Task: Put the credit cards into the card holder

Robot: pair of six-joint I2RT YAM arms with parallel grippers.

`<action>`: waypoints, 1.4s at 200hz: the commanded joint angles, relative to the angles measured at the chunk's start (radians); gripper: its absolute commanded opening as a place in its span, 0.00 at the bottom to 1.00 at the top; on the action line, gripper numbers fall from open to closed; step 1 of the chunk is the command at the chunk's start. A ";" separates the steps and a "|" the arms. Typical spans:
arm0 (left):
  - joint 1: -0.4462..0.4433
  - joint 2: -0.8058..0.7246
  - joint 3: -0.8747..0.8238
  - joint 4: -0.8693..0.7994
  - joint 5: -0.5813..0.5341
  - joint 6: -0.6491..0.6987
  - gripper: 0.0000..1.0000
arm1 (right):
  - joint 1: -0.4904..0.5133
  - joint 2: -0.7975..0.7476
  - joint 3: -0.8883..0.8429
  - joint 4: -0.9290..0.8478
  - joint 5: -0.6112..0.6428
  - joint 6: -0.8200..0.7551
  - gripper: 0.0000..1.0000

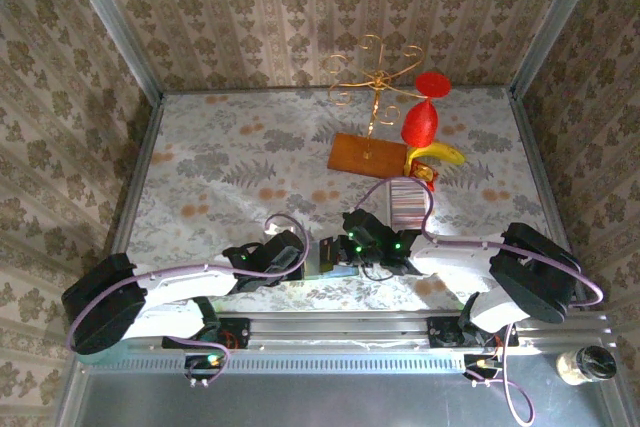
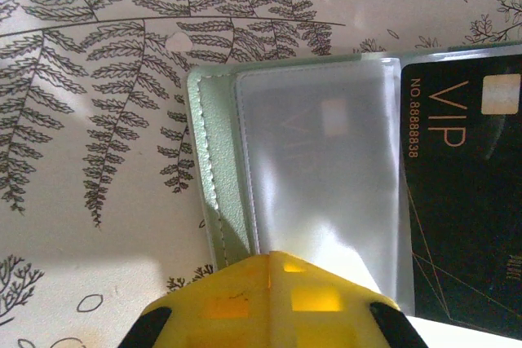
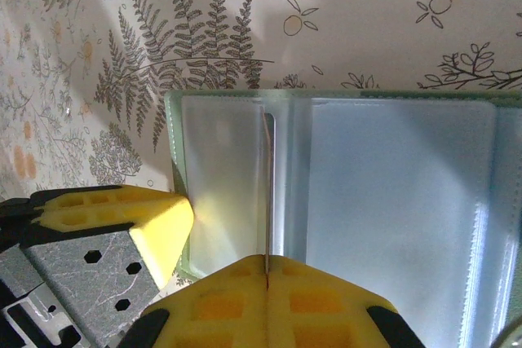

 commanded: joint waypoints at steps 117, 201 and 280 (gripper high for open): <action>-0.011 0.005 -0.031 -0.020 -0.017 -0.019 0.00 | 0.011 0.044 0.031 -0.071 -0.033 0.038 0.00; -0.012 -0.004 -0.028 -0.028 -0.021 -0.017 0.00 | 0.011 0.062 0.082 -0.148 0.006 -0.023 0.26; -0.014 -0.003 -0.032 -0.022 -0.019 -0.018 0.00 | 0.011 0.112 0.128 -0.202 0.000 -0.061 0.32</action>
